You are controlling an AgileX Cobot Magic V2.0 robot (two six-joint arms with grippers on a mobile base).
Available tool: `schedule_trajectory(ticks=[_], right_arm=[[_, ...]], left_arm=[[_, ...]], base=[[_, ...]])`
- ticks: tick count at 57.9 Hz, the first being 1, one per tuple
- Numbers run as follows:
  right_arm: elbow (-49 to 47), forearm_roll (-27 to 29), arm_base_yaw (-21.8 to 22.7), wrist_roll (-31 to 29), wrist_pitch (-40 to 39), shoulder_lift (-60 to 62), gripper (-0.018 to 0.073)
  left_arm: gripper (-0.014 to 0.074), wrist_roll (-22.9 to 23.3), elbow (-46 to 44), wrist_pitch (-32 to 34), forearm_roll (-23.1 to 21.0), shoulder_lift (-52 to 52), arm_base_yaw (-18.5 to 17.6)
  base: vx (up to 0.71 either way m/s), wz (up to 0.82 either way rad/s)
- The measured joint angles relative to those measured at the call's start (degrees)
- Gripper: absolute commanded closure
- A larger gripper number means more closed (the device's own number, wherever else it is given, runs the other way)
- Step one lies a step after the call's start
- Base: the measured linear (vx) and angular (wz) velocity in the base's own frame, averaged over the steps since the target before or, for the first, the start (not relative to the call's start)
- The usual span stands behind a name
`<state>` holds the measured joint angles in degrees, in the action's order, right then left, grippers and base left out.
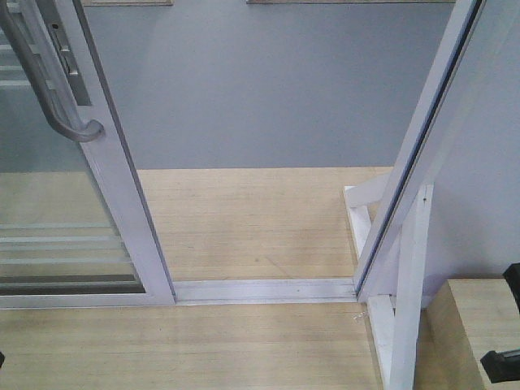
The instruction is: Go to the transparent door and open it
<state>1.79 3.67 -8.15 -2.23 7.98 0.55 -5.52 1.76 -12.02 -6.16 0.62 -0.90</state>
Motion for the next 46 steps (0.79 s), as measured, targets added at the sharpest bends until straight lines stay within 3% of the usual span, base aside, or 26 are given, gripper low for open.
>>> schedule_trajectory(ticks=[46], right_arm=[[0.0,0.0,0.1,0.0,0.1,0.0,0.0564]], left_arm=[[0.0603,0.0,0.0,0.0,0.0,0.0,0.0]], base=[[0.00,0.00]])
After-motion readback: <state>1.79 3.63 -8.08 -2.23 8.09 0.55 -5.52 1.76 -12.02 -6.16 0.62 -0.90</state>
